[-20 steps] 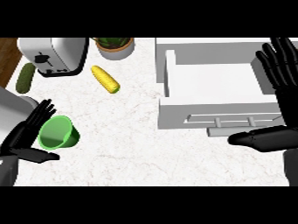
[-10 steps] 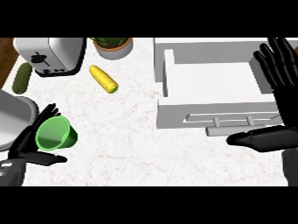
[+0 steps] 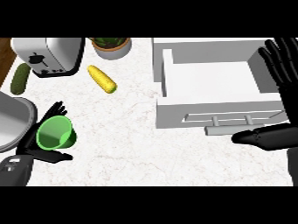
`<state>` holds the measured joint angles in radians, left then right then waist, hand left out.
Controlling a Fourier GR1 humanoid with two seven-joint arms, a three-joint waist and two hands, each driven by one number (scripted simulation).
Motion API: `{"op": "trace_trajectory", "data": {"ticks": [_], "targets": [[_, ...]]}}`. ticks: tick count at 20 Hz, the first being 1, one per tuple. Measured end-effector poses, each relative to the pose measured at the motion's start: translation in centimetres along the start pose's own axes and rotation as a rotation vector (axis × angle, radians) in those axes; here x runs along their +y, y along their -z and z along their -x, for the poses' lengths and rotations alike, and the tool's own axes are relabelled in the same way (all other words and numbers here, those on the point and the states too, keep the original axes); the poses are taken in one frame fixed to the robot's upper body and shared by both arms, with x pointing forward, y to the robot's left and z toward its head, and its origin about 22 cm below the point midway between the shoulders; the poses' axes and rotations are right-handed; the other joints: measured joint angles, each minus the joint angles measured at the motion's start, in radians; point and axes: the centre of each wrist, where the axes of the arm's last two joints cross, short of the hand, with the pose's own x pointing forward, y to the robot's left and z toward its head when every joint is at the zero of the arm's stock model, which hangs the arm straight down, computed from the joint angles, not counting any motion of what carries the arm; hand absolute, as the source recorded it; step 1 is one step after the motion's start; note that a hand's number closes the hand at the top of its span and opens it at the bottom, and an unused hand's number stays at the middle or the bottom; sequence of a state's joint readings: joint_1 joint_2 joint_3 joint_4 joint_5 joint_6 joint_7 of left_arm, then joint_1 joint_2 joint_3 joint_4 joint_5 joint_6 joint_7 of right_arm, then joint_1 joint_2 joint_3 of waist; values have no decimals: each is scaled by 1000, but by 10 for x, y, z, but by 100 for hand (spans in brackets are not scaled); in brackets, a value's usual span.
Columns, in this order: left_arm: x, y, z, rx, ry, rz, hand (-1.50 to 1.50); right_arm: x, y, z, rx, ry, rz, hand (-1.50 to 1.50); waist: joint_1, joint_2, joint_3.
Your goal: Pick up the cup, place it into the drawer and close the drawer
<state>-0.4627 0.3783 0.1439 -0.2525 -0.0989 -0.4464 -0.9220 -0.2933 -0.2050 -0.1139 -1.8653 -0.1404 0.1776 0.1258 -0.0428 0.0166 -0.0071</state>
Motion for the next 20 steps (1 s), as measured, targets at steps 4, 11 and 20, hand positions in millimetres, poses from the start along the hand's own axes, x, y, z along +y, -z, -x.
{"op": "trace_trajectory", "data": {"ticks": [4,11,20], "targets": [[-14,8,5,-3,-28,28,-150,4,2,0,1,-2,-7,-150,-2,1,0],[-26,21,2,-47,-77,80,150,-2,0,0,8,-15,-5,-150,2,0,0],[-40,35,0,-250,39,-155,150,-6,5,1,13,-16,7,-150,13,-1,1]]}}
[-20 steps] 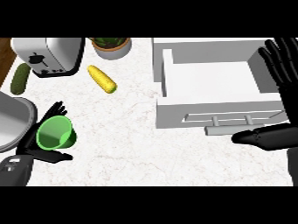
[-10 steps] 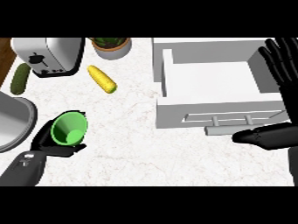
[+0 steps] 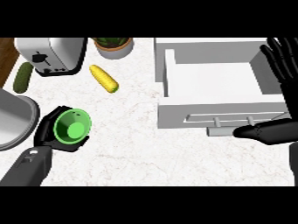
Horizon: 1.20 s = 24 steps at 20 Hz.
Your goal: Pick up the cup, place it into the drawer and close the drawer
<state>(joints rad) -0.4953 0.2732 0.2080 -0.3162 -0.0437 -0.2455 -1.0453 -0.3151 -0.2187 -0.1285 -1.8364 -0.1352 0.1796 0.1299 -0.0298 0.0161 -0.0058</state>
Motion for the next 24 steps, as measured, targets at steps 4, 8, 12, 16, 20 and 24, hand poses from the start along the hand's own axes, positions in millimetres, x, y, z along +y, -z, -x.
{"op": "trace_trajectory", "data": {"ticks": [4,8,12,16,20,24], "targets": [[-20,-4,8,-52,-2,-221,150,-3,-3,3,5,3,5,-150,8,-4,1],[-43,10,8,-112,-75,-256,150,-1,-5,3,16,-5,11,-150,12,-9,3],[-57,49,-9,-187,-113,-192,150,-2,-6,4,21,-9,14,-150,18,-13,4],[-81,85,-30,-258,-143,-110,150,-1,-8,7,28,-18,22,-150,27,-18,6],[-107,127,-66,-317,-162,-18,150,-4,-8,9,28,-26,31,-150,35,-21,6],[-137,165,-112,-340,-167,46,150,-9,-16,10,30,-28,41,-150,35,-24,7]]}}
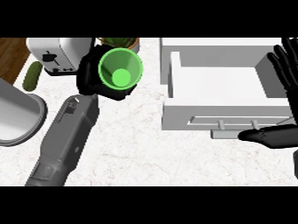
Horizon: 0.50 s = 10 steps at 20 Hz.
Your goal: Pick up the cup, place it into the drawer and close the drawer
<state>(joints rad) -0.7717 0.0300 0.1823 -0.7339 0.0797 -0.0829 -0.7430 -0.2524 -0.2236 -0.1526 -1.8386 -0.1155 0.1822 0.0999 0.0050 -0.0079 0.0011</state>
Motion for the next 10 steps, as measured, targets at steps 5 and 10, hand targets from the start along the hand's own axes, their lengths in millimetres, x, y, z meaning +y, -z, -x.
{"op": "trace_trajectory", "data": {"ticks": [5,10], "targets": [[-42,55,-36,8,23,46,150,-1,2,1,-5,4,4,-150,-8,3,0],[-87,94,-66,36,66,58,150,-4,8,1,-9,-4,-2,-150,-20,7,0]]}}
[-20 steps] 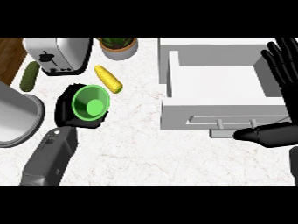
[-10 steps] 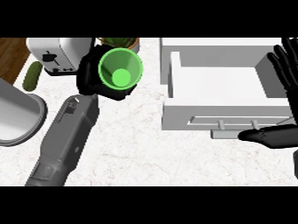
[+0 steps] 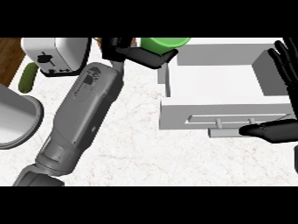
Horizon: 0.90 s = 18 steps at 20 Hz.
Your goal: Pick up the cup, place it into the drawer and close the drawer
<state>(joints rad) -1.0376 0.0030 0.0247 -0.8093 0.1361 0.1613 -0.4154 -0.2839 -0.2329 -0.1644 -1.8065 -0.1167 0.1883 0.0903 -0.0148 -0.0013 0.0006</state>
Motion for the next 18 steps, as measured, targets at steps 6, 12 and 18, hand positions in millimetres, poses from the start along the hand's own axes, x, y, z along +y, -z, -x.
{"op": "trace_trajectory", "data": {"ticks": [6,12,18], "targets": [[-34,30,-13,119,68,-4,150,3,-2,0,-16,8,-17,-150,-30,9,0],[-48,36,-4,243,162,-3,150,7,8,-2,-34,23,-27,-150,-60,20,1],[-46,24,16,362,240,91,150,10,14,-3,-56,31,-63,-150,-105,32,2]]}}
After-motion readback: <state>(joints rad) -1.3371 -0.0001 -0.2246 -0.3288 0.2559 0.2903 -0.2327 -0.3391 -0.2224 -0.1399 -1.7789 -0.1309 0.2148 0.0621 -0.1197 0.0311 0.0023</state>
